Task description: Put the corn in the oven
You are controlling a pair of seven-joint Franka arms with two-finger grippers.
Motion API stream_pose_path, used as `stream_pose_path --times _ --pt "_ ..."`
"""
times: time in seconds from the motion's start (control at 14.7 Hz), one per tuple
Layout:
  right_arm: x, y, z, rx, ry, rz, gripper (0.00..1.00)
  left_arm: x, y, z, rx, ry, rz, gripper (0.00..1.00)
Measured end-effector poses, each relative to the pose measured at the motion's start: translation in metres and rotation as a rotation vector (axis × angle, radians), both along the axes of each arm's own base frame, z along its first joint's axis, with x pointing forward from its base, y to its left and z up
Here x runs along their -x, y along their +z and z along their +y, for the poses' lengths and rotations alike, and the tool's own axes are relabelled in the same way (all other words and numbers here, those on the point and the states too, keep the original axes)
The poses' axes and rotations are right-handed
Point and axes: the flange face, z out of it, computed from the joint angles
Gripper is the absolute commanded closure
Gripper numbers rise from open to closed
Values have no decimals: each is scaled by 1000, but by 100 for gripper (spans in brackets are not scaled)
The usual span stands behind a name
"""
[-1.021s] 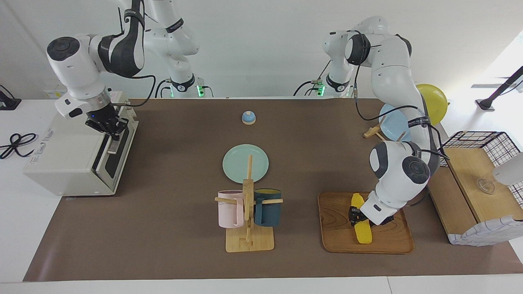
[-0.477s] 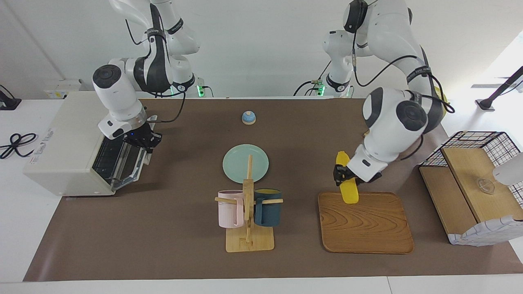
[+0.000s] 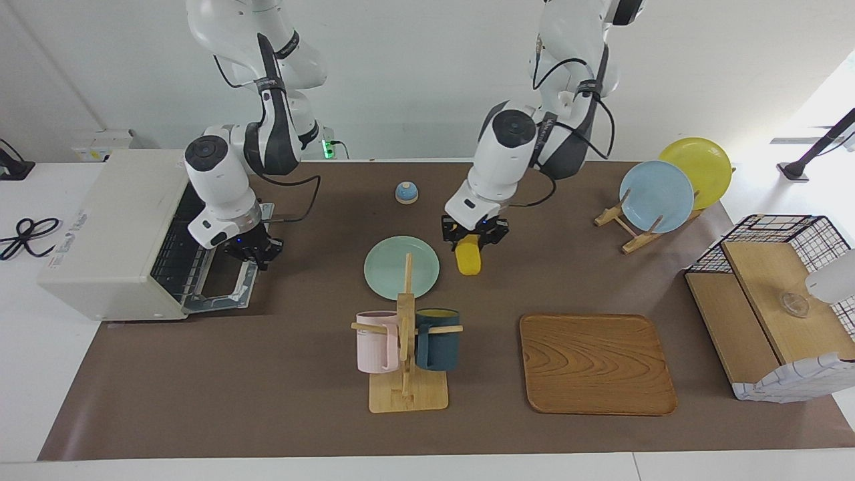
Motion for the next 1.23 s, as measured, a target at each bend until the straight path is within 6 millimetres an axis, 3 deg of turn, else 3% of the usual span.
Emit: stream_pose_path --times 0.14,0.27,0.61,0.82,0.89,0.95,1.02,1.23 --pt "-3 -29 1 -1 -1 9 100 25 -23 -32 32 11 -33 100" --pt "-8 -28 0 -5 -7 -8 100 34 -42 -55 61 26 -54 100" --pt "-10 -27 0 -43 -62 -17 100 28 -72 -88 89 45 -64 100" --pt "-18 -22 42 -54 -114 -41 100 26 -82 -92 106 60 -78 100" --pt "-21 -18 60 -59 -118 -48 100 26 -84 -92 109 63 -81 72" --pt "-24 -13 75 -61 -120 -49 100 26 -85 -92 111 66 -83 16" --pt "-27 -7 83 -61 -119 -40 100 26 -85 -92 113 67 -84 0" --pt "-40 14 85 -58 -124 -20 100 24 -87 -90 110 72 -84 0"
